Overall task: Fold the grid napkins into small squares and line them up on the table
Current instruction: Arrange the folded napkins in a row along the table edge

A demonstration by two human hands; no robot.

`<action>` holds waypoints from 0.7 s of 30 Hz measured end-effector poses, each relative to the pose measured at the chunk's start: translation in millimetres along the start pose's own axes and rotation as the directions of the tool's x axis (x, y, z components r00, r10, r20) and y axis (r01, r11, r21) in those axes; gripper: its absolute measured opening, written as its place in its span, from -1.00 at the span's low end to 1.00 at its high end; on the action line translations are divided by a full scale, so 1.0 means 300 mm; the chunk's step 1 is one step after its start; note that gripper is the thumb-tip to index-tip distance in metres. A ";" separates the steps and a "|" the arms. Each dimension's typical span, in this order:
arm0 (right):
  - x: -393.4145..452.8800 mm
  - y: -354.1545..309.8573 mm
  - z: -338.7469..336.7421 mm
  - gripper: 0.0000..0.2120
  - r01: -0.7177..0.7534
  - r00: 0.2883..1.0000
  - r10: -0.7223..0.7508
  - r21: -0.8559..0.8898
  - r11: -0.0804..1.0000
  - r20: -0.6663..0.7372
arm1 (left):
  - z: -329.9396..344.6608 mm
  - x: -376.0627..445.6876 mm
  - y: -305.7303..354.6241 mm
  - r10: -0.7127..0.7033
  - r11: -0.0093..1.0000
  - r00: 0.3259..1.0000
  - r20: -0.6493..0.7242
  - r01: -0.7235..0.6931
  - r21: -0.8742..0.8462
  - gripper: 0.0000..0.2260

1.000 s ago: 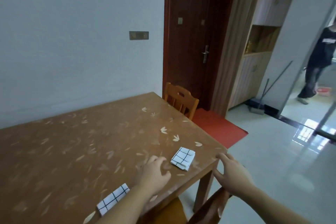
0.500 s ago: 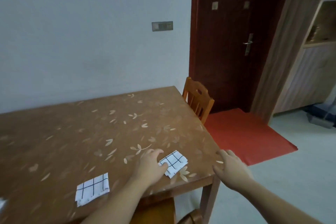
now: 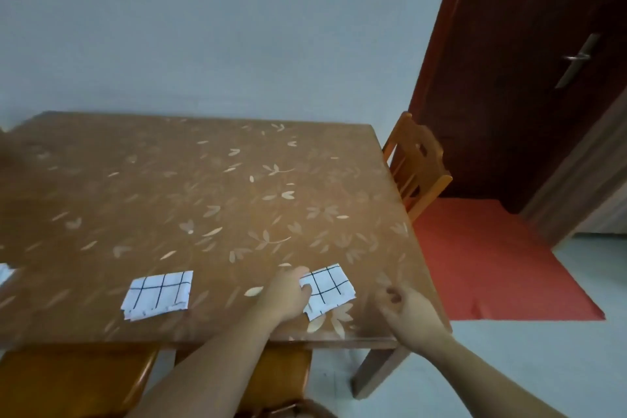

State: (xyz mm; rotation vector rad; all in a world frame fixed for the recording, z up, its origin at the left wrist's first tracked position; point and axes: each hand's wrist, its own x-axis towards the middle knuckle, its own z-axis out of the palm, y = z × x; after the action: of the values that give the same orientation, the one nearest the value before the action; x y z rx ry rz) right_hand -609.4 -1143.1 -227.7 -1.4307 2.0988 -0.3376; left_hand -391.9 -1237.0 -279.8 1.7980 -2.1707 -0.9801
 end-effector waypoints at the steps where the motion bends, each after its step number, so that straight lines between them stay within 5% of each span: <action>1: 0.016 0.002 0.028 -0.72 -0.028 0.999 0.027 0.040 0.999 0.027 | 0.023 0.023 -0.009 -0.012 1.000 1.000 0.002 0.012 -0.003 -0.65; 4: 0.062 0.006 0.113 -0.79 -0.103 0.986 0.081 0.149 0.983 0.147 | 0.072 0.082 -0.041 -0.057 0.998 0.998 -0.004 0.057 0.013 -0.60; 7: 0.119 0.023 0.198 -0.66 -0.215 0.955 0.148 0.255 0.943 0.258 | 0.108 0.125 -0.078 -0.073 0.997 0.997 0.012 0.073 0.026 -0.58; 14: 0.268 -0.005 0.270 -0.85 -0.429 0.887 0.240 0.515 0.742 0.394 | 0.158 0.170 -0.091 -0.232 0.968 0.972 -0.028 0.228 -0.103 -0.58; 21: 0.365 -0.033 0.294 -0.89 -0.277 0.939 0.150 0.418 0.865 0.310 | 0.149 0.131 -0.110 -0.379 0.892 0.925 -0.007 0.363 -0.268 -0.71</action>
State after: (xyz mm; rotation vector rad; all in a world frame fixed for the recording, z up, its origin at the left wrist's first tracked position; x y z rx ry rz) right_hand -579.2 -1237.4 -328.1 -0.8974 1.7809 -0.4817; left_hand -398.0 -1258.5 -344.0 2.1151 -1.5965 -1.2053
